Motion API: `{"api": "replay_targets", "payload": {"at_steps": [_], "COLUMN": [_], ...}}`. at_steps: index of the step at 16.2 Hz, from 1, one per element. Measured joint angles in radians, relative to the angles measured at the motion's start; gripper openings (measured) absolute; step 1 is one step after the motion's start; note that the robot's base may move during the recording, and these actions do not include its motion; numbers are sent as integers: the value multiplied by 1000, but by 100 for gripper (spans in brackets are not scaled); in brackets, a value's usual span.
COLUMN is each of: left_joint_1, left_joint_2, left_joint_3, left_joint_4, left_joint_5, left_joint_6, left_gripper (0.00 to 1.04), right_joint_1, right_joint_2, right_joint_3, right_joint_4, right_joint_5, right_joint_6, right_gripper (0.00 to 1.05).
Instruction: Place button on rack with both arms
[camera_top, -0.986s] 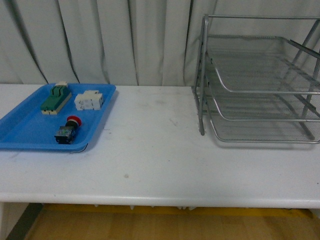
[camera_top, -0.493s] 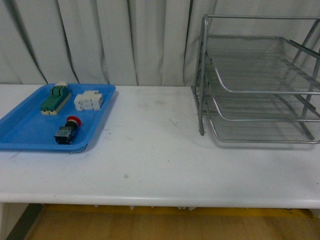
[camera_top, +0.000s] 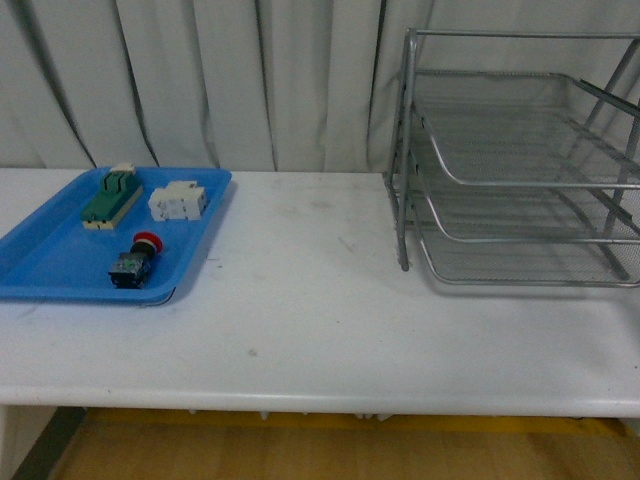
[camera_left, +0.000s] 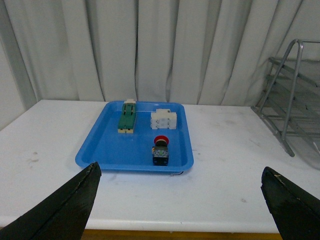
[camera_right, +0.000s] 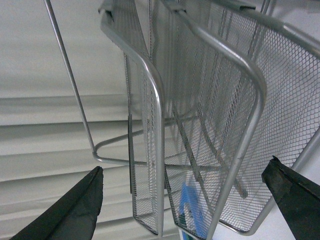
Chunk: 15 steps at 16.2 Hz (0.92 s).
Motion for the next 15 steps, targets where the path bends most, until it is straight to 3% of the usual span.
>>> {"api": "replay_targets", "payload": {"at_steps": [15], "left_joint_1": [0], "left_joint_2": [0], "left_joint_3": [0], "left_joint_4": [0], "left_joint_5": [0], "left_joint_6": [0], "left_gripper": [98], "right_joint_1": [82], "right_joint_2": [139], "right_joint_3": [102], "right_joint_4": [0], "right_joint_5": [19], "right_joint_6": [-65], "right_gripper": [98]}}
